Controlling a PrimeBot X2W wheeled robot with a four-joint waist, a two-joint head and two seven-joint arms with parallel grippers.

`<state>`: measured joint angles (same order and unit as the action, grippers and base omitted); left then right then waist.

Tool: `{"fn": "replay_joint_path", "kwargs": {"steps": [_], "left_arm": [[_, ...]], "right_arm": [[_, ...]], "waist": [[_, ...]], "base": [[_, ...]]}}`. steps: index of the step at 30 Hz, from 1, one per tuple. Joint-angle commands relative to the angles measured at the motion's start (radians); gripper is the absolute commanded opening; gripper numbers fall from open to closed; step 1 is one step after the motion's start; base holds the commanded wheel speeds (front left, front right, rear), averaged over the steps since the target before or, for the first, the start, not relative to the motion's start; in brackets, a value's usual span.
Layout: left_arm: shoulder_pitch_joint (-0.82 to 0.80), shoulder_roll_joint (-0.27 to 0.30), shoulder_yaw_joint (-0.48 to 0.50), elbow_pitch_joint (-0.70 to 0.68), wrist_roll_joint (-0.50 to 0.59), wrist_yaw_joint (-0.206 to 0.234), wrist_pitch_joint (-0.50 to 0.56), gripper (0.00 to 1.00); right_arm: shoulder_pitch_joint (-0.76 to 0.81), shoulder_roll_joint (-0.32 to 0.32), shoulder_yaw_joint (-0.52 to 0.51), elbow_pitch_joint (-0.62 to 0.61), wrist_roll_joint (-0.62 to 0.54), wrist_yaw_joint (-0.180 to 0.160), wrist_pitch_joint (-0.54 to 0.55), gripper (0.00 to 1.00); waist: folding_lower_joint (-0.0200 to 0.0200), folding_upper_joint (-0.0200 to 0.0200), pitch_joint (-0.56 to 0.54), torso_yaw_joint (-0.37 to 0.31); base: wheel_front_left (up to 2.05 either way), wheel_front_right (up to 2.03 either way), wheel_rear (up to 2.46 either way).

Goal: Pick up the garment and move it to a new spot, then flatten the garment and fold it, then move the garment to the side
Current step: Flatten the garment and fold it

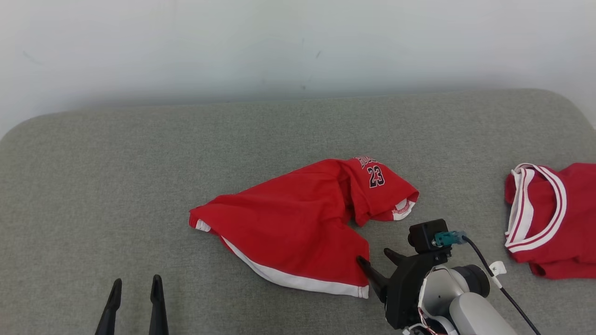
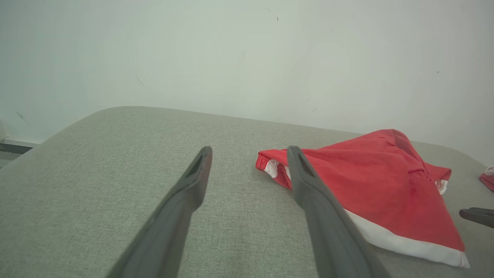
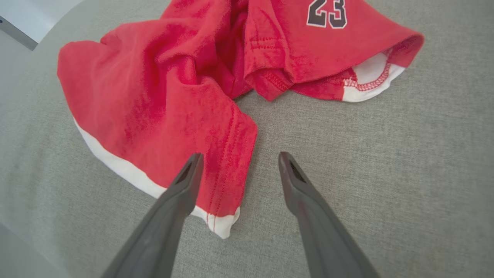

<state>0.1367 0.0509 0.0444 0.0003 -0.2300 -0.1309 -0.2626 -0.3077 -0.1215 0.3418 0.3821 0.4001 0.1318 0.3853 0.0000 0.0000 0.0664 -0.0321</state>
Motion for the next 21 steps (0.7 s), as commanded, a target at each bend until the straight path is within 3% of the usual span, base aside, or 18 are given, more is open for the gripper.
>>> {"fn": "replay_joint_path", "kwargs": {"steps": [1,17,18,20,21], "left_arm": [[-0.023,-0.001,-0.007,-0.007,0.002,0.001,-0.002,1.00],[-0.036,-0.001,-0.012,-0.011,-0.001,0.001,-0.003,1.00],[-0.035,-0.001,-0.011,-0.010,-0.001,0.001,-0.003,1.00],[-0.036,-0.001,-0.009,-0.009,-0.001,0.001,-0.003,1.00],[-0.036,-0.001,-0.008,-0.008,-0.001,0.001,-0.003,1.00]], "right_arm": [[-0.029,0.012,-0.013,0.038,0.027,-0.003,0.025,1.00],[-0.079,0.028,0.004,0.105,0.091,-0.003,-0.024,1.00],[-0.079,0.024,0.009,0.105,0.088,-0.003,-0.028,0.95],[-0.081,0.020,0.012,0.106,0.089,-0.003,-0.039,0.37],[-0.081,0.019,0.015,0.108,0.091,-0.003,-0.045,0.17]], "waist": [[0.0000,0.0000,0.022,0.030],[0.0000,0.0000,0.048,0.055],[0.0000,0.0000,0.047,0.054],[0.0000,0.0000,0.047,0.051],[0.0000,0.0000,0.047,0.049]], "base": [[0.00,0.00,0.00],[0.00,0.00,0.00],[0.00,0.00,0.00],[0.00,0.00,0.00],[0.00,0.00,0.00]]}}
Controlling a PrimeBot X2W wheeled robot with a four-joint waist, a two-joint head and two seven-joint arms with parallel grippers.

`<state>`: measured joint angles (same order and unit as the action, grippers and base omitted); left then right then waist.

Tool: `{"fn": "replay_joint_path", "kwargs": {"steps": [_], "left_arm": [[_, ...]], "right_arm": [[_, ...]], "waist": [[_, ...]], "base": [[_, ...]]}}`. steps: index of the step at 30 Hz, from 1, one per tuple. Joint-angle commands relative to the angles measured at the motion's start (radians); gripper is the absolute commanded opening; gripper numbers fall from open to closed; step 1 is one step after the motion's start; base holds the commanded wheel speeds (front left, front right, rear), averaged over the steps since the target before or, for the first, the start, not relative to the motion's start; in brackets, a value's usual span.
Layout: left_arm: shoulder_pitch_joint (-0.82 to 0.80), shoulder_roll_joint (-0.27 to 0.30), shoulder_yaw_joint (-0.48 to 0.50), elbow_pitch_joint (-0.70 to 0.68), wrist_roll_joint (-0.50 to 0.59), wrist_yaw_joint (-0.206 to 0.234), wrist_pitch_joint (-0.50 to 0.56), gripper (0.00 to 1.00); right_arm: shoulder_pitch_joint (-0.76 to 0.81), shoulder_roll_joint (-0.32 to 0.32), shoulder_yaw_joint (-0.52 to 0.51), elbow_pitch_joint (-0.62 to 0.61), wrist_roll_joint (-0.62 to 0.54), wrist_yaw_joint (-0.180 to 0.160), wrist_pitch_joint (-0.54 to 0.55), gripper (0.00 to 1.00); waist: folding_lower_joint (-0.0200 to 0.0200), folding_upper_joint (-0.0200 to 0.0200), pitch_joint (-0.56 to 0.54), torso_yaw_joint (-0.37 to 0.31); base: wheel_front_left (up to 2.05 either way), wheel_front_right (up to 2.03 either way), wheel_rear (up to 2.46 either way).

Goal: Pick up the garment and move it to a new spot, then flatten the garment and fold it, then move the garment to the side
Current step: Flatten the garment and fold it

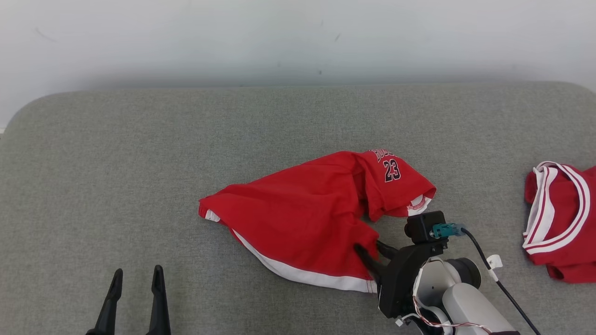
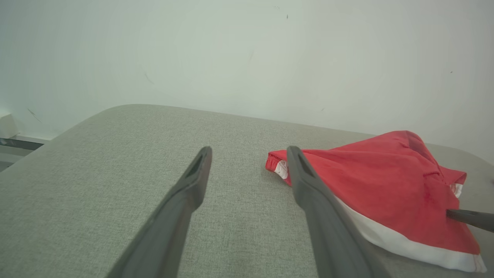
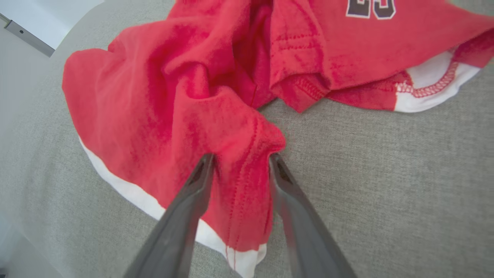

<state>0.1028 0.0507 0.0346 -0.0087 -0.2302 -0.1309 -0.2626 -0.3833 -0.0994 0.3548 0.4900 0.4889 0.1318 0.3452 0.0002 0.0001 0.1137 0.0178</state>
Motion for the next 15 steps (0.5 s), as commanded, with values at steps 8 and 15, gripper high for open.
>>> {"fn": "replay_joint_path", "kwargs": {"steps": [8,15], "left_arm": [[-0.007,0.000,-0.001,0.004,-0.002,0.001,-0.003,1.00],[-0.006,-0.001,0.002,-0.003,-0.001,0.001,-0.003,1.00]], "right_arm": [[-0.037,-0.005,-0.014,0.005,0.014,-0.003,-0.065,0.00],[-0.109,0.006,-0.124,0.016,0.003,-0.003,-0.103,0.00]], "waist": [[-0.0002,-0.0001,0.001,-0.005],[-0.0002,-0.0001,0.008,-0.008]], "base": [[0.00,0.00,0.00],[0.00,0.00,0.00]]}}
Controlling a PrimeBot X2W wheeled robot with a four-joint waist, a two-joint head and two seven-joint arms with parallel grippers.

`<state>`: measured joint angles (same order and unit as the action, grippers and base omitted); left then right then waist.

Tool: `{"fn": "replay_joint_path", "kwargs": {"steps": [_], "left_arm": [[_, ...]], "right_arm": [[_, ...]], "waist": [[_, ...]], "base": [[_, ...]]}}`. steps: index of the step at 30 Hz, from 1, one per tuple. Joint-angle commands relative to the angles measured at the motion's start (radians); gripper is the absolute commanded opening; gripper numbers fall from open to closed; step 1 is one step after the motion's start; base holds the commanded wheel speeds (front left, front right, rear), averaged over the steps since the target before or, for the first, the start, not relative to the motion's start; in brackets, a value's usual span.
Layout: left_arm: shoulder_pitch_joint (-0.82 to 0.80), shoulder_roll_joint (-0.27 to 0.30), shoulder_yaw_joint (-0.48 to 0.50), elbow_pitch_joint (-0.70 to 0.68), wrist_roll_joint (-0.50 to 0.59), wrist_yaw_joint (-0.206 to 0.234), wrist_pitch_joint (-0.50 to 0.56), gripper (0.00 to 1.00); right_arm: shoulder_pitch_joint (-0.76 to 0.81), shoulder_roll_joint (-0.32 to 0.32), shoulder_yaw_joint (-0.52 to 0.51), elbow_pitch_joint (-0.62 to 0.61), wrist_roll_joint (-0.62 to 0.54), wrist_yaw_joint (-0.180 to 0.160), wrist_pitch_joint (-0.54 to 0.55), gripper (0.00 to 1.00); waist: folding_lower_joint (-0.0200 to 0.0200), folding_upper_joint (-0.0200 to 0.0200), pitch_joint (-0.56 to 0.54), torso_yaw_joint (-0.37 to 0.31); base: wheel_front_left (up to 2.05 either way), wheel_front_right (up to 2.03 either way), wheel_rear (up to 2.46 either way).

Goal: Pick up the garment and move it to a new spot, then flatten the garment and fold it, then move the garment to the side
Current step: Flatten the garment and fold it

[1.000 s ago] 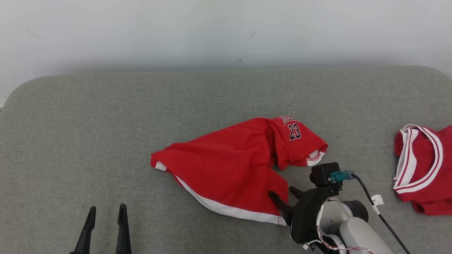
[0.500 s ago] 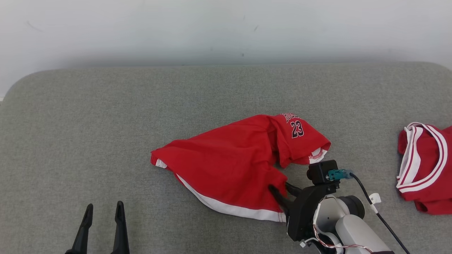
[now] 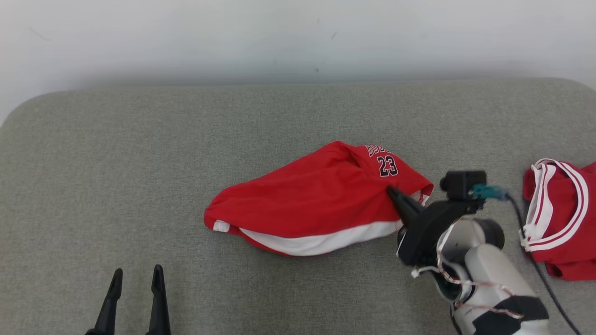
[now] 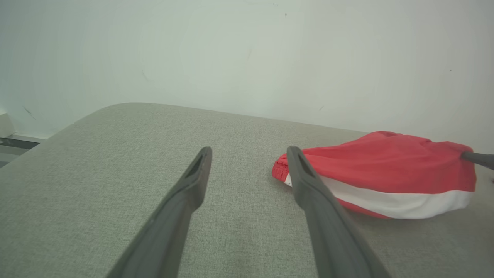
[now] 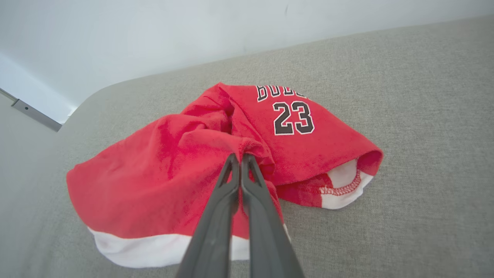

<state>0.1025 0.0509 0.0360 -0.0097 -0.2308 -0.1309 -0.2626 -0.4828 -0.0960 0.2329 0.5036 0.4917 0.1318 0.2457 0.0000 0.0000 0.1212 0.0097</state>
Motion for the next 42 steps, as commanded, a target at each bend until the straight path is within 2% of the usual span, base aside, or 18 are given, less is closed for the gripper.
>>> {"fn": "replay_joint_path", "kwargs": {"steps": [1,8,16,17,18,19,24,30,35,42], "left_arm": [[-0.006,-0.001,0.001,-0.004,0.000,0.001,-0.003,1.00],[-0.021,-0.001,-0.019,-0.007,0.001,0.001,-0.003,1.00],[-0.041,-0.001,-0.047,-0.009,0.012,0.001,-0.003,1.00],[-0.045,-0.001,-0.050,-0.008,0.014,0.001,-0.003,1.00],[-0.045,-0.001,-0.050,-0.008,0.014,0.001,-0.003,1.00],[-0.047,-0.001,-0.051,-0.007,0.015,0.001,-0.003,1.00],[-0.046,-0.001,-0.048,-0.011,0.014,0.001,-0.003,1.00],[-0.020,-0.001,-0.038,-0.019,0.013,0.001,-0.003,1.00],[-0.008,0.000,-0.044,-0.014,0.009,0.001,-0.003,1.00],[0.005,0.000,-0.044,-0.005,0.003,0.001,-0.003,1.00]], "right_arm": [[-0.024,0.006,-0.022,0.006,0.004,-0.003,-0.002,0.00],[-0.147,0.034,-0.189,0.104,0.005,-0.003,0.018,0.00],[-0.302,0.044,-0.375,0.357,-0.109,-0.003,-0.062,0.00],[-0.316,0.045,-0.375,0.382,-0.130,-0.003,-0.075,0.44],[-0.316,0.045,-0.375,0.382,-0.130,-0.003,-0.075,0.44],[-0.328,0.046,-0.377,0.403,-0.140,-0.003,-0.086,1.00],[-0.336,0.044,-0.327,0.437,-0.157,-0.003,-0.162,1.00],[-0.253,0.030,-0.293,0.373,-0.249,-0.003,-0.279,1.00],[-0.126,0.015,-0.261,0.239,-0.344,-0.003,-0.376,1.00],[0.125,0.017,-0.256,-0.039,-0.473,-0.003,-0.459,1.00]], "waist": [[0.0000,0.0000,0.002,0.001],[0.0000,0.0000,0.019,0.018],[0.0000,0.0000,0.048,0.056],[0.0000,0.0000,0.049,0.061],[0.0000,0.0000,0.049,0.061],[0.0000,0.0000,0.050,0.065],[0.0000,0.0000,0.046,0.060],[0.0000,0.0000,0.019,0.019],[0.0000,0.0000,-0.009,-0.017],[0.0000,0.0000,-0.037,-0.063]], "base": [[0.00,0.00,0.00],[0.00,0.00,0.00],[0.00,0.00,0.00],[0.00,0.00,0.00],[0.00,0.00,0.00],[0.00,0.00,0.00],[0.00,0.00,0.00],[0.00,0.00,0.00],[0.00,0.00,0.00],[0.00,0.00,0.00]]}}
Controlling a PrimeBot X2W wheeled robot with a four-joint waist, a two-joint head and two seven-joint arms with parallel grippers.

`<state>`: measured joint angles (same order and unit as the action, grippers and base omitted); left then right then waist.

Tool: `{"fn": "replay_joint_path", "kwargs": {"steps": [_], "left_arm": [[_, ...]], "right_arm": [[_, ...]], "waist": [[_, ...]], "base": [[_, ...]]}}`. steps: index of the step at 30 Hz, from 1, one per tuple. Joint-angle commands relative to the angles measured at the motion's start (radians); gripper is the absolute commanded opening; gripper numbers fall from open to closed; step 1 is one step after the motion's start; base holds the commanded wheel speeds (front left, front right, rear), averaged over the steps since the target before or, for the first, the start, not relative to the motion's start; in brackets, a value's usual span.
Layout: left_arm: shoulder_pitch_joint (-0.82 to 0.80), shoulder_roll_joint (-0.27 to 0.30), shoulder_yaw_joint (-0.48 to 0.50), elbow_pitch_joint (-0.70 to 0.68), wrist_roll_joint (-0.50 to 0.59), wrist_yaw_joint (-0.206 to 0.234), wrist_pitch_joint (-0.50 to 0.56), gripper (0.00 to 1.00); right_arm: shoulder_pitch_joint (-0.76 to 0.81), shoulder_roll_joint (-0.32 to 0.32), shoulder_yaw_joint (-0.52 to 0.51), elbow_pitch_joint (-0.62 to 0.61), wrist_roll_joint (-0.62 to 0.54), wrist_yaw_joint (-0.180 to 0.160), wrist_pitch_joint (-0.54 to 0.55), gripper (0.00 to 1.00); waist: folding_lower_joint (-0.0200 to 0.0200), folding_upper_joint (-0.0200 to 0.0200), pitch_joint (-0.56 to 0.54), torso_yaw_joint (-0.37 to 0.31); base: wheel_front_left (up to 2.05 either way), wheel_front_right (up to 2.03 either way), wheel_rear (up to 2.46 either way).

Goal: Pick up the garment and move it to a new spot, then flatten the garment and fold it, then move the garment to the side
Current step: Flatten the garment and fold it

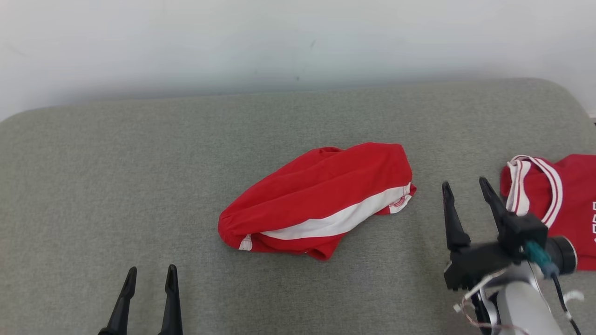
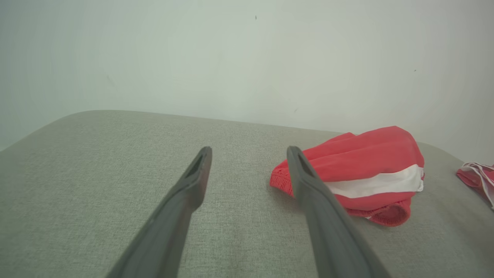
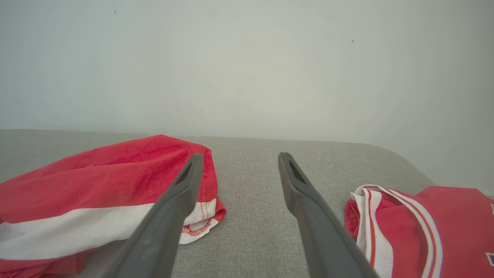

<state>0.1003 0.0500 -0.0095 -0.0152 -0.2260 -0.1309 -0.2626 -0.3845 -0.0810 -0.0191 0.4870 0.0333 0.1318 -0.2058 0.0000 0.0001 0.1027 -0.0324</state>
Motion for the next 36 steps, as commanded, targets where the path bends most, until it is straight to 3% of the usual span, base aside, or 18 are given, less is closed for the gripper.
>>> {"fn": "replay_joint_path", "kwargs": {"steps": [1,6,14,23,30,36], "left_arm": [[0.010,0.001,0.004,0.002,-0.003,0.001,-0.003,1.00],[0.020,0.001,-0.004,0.018,-0.008,0.001,-0.003,1.00],[0.020,0.000,-0.055,0.074,-0.048,0.001,-0.003,1.00],[-0.137,0.037,-0.230,0.353,-0.180,0.001,-0.002,1.00],[-0.306,0.036,-0.268,0.582,-0.256,0.001,0.020,1.00],[-0.384,0.047,-0.268,0.671,-0.307,0.001,0.010,1.00]], "right_arm": [[0.060,0.008,-0.007,-0.060,-0.025,-0.003,-0.015,1.00],[0.228,0.022,-0.040,-0.203,-0.051,-0.003,-0.031,1.00],[0.397,0.031,-0.053,-0.308,-0.011,-0.003,-0.005,1.00],[0.393,0.031,-0.021,-0.367,0.029,-0.003,0.018,1.00],[0.388,0.031,-0.010,-0.381,0.050,-0.003,0.022,1.00],[0.389,0.031,-0.013,-0.378,0.064,-0.003,0.014,1.00]], "waist": [[0.0000,-0.0001,-0.022,-0.026],[0.0000,-0.0001,-0.039,-0.038],[0.0000,-0.0001,-0.054,-0.050],[0.0000,-0.0001,-0.033,-0.096],[0.0000,-0.0001,0.000,-0.148],[0.0000,-0.0001,0.020,-0.182]], "base": [[0.00,0.00,0.00],[0.00,0.00,0.00],[0.00,0.00,0.00],[0.00,0.00,0.00],[0.00,0.00,0.00],[0.00,0.00,0.00]]}}
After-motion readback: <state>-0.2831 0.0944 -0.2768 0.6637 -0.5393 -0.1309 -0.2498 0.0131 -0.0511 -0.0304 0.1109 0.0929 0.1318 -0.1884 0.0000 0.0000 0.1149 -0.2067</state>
